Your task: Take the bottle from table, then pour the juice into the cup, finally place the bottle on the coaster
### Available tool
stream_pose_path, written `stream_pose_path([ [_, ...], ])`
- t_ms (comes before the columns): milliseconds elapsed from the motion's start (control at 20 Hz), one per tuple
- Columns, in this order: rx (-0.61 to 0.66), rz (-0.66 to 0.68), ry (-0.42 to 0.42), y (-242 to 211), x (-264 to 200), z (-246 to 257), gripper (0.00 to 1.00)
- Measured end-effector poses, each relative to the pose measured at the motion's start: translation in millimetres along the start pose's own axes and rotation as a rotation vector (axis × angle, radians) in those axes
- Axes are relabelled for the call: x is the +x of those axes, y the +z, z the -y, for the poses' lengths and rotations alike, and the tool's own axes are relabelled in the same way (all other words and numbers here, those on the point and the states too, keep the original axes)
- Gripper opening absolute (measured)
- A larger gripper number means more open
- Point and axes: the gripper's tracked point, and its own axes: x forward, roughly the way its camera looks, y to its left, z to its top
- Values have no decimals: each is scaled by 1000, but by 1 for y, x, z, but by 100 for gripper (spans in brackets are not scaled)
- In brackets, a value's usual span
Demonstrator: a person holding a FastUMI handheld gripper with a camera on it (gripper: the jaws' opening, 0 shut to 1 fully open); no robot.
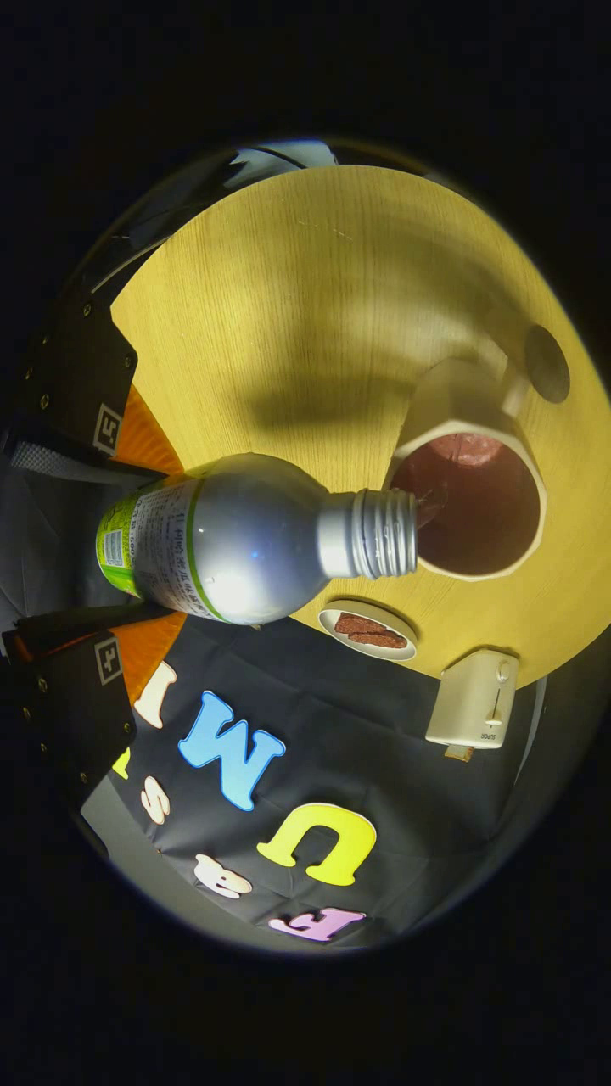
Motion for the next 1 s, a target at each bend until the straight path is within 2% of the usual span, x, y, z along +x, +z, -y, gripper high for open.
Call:
stream_pose_path([
  [1000,-105,-37,28,4,3,11,63],
])
